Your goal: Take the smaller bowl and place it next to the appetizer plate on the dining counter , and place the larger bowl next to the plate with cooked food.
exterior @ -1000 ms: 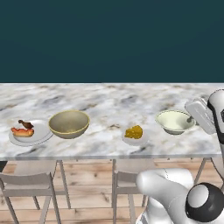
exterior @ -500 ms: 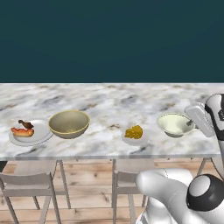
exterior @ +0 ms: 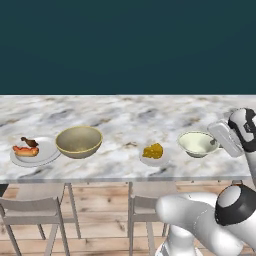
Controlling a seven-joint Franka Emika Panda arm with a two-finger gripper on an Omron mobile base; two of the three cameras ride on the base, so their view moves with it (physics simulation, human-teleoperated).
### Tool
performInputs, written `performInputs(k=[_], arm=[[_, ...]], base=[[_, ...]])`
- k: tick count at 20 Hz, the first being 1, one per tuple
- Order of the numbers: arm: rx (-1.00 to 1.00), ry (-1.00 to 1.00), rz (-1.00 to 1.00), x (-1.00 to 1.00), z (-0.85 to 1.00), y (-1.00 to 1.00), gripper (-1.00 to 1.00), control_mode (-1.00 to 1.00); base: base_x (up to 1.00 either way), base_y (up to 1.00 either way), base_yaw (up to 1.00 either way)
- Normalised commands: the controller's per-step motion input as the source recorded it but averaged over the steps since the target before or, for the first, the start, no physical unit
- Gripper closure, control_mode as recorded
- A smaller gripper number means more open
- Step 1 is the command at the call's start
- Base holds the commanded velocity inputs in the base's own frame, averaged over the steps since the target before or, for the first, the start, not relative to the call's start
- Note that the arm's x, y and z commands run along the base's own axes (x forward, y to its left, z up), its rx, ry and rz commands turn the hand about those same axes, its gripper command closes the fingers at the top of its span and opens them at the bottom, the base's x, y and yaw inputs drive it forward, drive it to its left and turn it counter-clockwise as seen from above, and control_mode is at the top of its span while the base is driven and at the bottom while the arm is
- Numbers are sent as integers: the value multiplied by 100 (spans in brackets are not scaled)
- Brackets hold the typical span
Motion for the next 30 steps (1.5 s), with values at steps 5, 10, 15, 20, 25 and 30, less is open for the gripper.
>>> performInputs(k=[5,10,15,20,25,30], arm=[[0,1,0,22,-23,0,100,-100],[0,0,0,21,-24,-2,100,-100],[0,0,0,21,-22,-8,100,-100],[0,0,0,20,-21,-10,100,-100],[0,0,0,17,-20,-13,100,-100],[0,0,0,16,-19,-10,100,-100]], base=[[0,0,0],[0,0,0],[0,0,0],[0,0,0],[0,0,0],[0,0,0]])
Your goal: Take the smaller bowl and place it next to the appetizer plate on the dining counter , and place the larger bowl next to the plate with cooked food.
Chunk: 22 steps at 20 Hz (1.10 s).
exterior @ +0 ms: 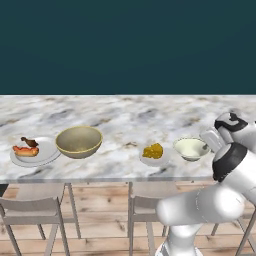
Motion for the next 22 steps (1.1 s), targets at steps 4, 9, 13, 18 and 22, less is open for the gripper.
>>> performInputs(k=[4,9,13,18,22], arm=[[0,0,0,18,-10,0,100,-100],[0,0,0,15,-8,0,100,-100],[0,0,0,6,-7,0,100,-100],[-1,0,0,0,-8,0,-100,-100],[-3,0,0,0,-4,0,-100,-100]], base=[[0,0,0],[0,0,0],[0,0,0],[0,0,0],[0,0,0]])
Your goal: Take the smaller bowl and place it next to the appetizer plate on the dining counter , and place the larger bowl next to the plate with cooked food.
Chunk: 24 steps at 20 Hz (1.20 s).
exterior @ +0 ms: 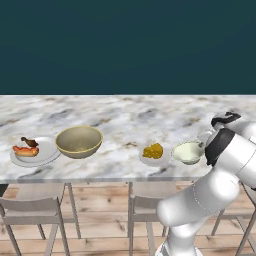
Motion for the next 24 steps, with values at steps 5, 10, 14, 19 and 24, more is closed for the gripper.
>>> performInputs(k=[5,10,14,19,24], arm=[[-1,0,0,5,0,0,-100,-100],[-1,0,0,-6,12,0,-100,-100],[-1,-1,1,-52,95,0,-100,-100],[-11,-15,9,-75,100,0,-100,-100],[-16,-14,9,-83,100,0,-100,-100]], base=[[0,0,0],[0,0,0],[0,0,0],[0,0,0],[0,0,0]])
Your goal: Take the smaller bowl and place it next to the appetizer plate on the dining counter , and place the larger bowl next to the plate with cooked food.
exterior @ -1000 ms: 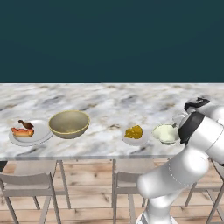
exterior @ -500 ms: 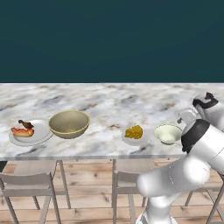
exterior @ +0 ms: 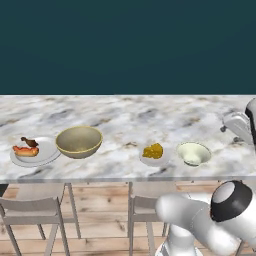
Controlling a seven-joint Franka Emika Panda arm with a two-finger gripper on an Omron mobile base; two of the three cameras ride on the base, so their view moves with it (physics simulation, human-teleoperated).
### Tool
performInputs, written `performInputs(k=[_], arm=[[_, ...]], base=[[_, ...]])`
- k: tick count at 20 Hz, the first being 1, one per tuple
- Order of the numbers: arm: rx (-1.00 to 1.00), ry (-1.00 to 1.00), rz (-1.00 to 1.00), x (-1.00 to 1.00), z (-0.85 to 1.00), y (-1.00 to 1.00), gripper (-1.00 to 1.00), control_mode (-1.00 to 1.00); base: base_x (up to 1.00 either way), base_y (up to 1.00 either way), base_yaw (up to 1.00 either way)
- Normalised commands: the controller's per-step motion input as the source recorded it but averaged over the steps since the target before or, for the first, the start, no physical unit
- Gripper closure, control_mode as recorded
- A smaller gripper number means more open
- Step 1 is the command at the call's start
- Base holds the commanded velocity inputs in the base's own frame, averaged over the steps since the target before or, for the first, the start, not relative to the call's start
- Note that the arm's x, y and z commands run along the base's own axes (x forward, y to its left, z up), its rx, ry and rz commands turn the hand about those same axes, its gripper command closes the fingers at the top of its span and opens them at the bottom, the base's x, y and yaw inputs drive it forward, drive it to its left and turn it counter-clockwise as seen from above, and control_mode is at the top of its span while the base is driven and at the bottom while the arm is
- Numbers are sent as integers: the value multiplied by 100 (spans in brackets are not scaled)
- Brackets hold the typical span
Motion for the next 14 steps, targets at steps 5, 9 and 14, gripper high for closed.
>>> performInputs(k=[5,9,14], arm=[[-20,-15,10,-97,100,22,-100,-100],[-23,-18,9,-89,73,47,-100,-100],[-19,-19,2,-45,21,40,-100,-100]], base=[[0,0,0],[0,0,0],[0,0,0]])
